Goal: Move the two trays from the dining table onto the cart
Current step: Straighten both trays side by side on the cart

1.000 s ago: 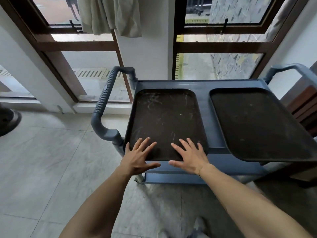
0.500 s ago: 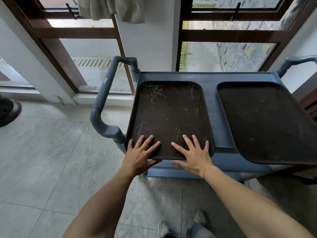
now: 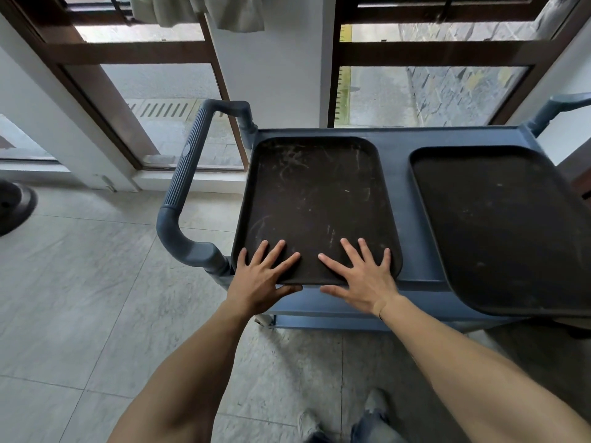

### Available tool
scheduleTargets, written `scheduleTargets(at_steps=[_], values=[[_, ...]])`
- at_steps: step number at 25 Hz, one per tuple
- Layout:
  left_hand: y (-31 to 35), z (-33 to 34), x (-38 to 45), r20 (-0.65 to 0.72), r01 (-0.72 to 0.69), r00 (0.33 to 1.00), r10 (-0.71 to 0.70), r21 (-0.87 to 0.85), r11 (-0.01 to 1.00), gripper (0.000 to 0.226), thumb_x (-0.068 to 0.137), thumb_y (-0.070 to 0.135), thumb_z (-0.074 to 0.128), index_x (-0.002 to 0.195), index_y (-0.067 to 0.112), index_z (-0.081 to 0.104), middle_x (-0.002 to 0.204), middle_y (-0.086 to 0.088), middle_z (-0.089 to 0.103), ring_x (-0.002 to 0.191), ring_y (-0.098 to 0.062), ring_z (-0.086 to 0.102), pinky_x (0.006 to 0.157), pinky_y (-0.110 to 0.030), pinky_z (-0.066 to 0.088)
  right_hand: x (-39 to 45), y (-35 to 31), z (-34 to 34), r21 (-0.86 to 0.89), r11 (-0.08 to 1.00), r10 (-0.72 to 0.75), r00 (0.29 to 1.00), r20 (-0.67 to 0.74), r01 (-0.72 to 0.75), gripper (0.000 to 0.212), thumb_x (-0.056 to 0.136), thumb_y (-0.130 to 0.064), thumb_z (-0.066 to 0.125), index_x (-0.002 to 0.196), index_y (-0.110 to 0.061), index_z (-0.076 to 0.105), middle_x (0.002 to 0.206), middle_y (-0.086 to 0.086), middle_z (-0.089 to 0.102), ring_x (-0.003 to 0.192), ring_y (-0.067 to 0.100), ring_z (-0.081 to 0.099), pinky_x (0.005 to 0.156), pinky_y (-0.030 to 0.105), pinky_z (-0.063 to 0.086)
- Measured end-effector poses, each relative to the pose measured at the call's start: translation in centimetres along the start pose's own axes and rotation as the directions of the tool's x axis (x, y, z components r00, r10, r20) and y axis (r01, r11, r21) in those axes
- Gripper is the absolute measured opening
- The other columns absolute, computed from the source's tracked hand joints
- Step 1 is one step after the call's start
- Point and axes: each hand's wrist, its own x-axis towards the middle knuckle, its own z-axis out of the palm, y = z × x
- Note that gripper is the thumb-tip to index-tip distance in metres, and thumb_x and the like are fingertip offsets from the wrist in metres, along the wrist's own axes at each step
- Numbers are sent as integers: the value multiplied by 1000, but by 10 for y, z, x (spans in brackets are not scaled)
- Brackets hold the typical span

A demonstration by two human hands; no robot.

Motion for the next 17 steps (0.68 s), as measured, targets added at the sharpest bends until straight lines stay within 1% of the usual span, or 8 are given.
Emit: scheduleTargets(at_steps=[2,4,6,8,10,12,17], values=[[-4,0,12,61,9,998,-8,-9,1000,87,72,90,1,151,54,-7,167,8,-8,153,-27,-6,116,-63,2,13,4,2,29,1000,6,999,35,-7,77,70,-93,-1,140,-66,-15,166,-2,-14,150,33,-16,106,76,-1],[-6,4,22,99,17,995,-15,-22,1000,92,69,94,7,150,54,-12,165,9,-16,152,-26,-13,116,-62,-2,24,8,7,50,999,12,997,78,-16,78,67,-96,0,137,-67,-21,164,-4,-22,148,31,-23,105,76,-6],[-9,8,28,91,18,996,-17,-16,1000,96,68,95,17,149,54,-14,165,9,-18,151,-26,-15,117,-63,-3,32,9,11,56,998,9,996,93,-14,81,61,-100,0,131,-68,-27,162,-5,-27,147,31,-27,104,75,-11],[-11,13,30,64,15,998,-15,-3,1000,97,68,93,22,149,54,-15,165,9,-16,152,-27,-13,117,-63,-1,36,10,13,44,999,-1,995,100,-3,87,57,-103,3,130,-67,-31,161,-5,-30,146,32,-29,102,76,-13],[-12,16,30,38,15,999,-16,12,1000,96,69,91,24,149,54,-14,166,8,-14,152,-28,-11,117,-64,1,37,9,13,18,1000,-10,995,102,8,92,58,-102,10,131,-65,-33,160,-3,-31,145,34,-30,102,77,-11],[-13,17,31,22,20,1000,-20,17,1000,95,71,90,24,149,54,-14,166,7,-13,152,-28,-9,117,-64,3,38,9,13,-8,1000,-13,996,84,14,92,63,-99,15,132,-64,-34,161,-1,-30,145,36,-28,103,78,-8],[-14,19,32,27,1,1000,-2,34,999,94,74,88,29,149,52,-16,167,4,-11,152,-32,-7,116,-67,4,36,7,13,-49,999,-20,998,51,23,84,72,-92,16,135,-62,-31,163,2,-24,147,38,-23,103,80,-3]])
